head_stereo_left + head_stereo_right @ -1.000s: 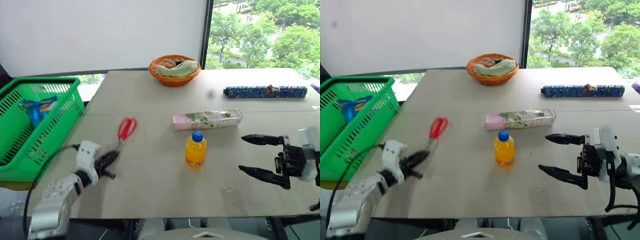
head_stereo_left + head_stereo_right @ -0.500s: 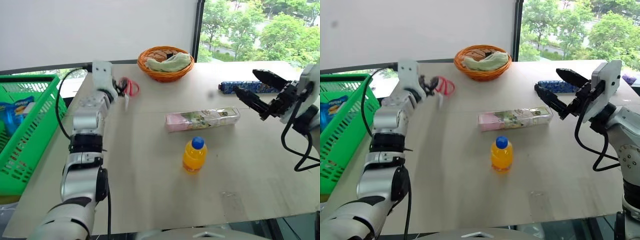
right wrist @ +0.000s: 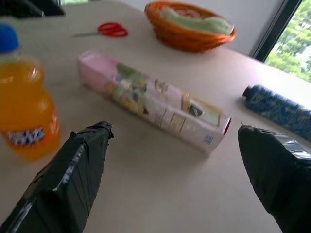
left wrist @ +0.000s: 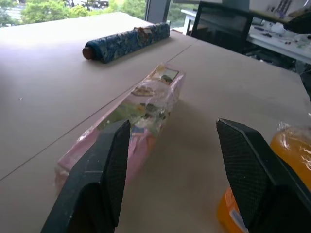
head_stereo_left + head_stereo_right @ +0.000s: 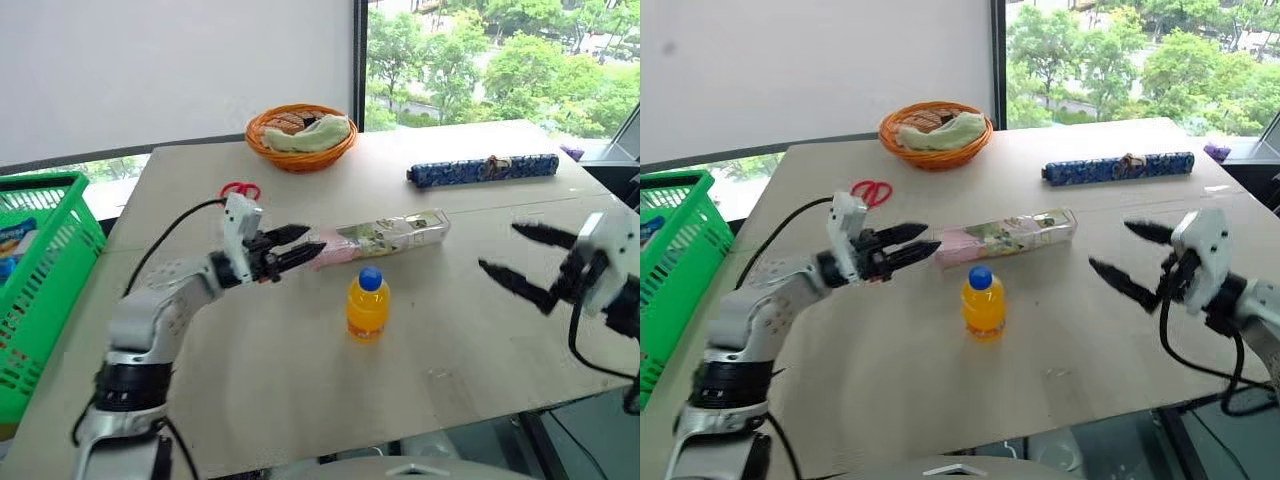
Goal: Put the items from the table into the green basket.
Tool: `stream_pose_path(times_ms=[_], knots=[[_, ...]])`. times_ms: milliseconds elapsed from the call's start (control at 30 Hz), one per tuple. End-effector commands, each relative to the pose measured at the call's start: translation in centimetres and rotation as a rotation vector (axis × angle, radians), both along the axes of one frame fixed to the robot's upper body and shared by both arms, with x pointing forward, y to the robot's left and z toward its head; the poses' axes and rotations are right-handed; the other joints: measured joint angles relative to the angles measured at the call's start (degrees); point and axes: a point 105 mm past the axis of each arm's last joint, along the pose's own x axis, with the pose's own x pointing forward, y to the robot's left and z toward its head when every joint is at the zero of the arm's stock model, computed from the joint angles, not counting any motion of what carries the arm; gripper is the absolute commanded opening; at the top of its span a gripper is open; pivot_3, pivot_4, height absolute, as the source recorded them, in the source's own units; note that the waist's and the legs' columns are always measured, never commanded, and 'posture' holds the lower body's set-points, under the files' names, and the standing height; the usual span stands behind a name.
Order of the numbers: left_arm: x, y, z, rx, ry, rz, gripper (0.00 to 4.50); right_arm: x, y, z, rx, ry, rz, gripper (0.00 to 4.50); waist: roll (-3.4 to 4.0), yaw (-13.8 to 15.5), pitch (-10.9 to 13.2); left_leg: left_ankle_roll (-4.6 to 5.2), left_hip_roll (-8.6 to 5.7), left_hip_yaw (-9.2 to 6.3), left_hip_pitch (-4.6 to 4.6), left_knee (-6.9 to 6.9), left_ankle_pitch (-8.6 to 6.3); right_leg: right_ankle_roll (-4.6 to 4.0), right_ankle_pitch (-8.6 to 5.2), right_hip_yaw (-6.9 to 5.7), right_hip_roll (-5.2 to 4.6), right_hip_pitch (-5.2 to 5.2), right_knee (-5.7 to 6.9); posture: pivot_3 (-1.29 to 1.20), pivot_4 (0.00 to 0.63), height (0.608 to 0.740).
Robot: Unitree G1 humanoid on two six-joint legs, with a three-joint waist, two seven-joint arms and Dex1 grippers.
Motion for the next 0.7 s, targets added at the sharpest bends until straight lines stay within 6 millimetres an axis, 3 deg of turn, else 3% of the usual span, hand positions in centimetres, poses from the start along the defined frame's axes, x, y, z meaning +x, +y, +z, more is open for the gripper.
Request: stream_pose_path(times_ms=[33,200,367,467,700], knots=[[-1.1,0.0,-0.4,0.154,-0.027,-0.172,2.89,-1.7,1.0,-1.5,-0.1,0.025,0.12,4.5,-0.01,0.2,-0.1,-0.04,0.01,-0.01,0.03,0.0,0.02,-0.11,0.02,-0.01,0.0,0.01,0.01,-0.3,0.0,0.74],[-4.6,-2.6,-2.4,0.195,0.04,-0.423,2.89,-2.8,2.0,-0.6,0.058,0.064,0.205,4.5,0.01,0.3,-0.1,-0.32,0.0,0.0,-0.03,0.02,0.19,-0.12,0.12,0.08,-0.11,-0.03,-0.07,-0.31,0.0,0.74],[-6.1,-6.2,-3.5,0.115,0.063,-0.536,2.89,-4.5,2.8,-0.3,0.124,0.142,0.313,4.5,0.03,1.2,-0.1,-0.16,0.01,0.0,-0.14,-0.12,0.15,-0.11,0.12,0.1,-0.09,-0.15,-0.07,-0.31,0.0,0.74],[-6.3,-8.2,-4.0,0.083,0.068,-0.583,2.89,-4.6,2.9,-0.1,0.138,0.142,0.315,4.5,0.04,1.7,-0.1,-0.12,0.04,-0.01,-0.13,-0.16,0.16,-0.12,0.11,0.1,-0.04,-0.16,-0.06,-0.32,0.0,0.74],[-4.4,-11.2,-5.0,0.104,-0.011,-0.549,2.89,-4.5,3.9,0.2,0.162,0.124,0.332,4.5,0.05,2.2,-0.1,0.04,0.02,0.0,-0.15,0.01,0.03,-0.12,0.12,0.1,-0.07,-0.15,-0.04,-0.34,0.0,0.74]])
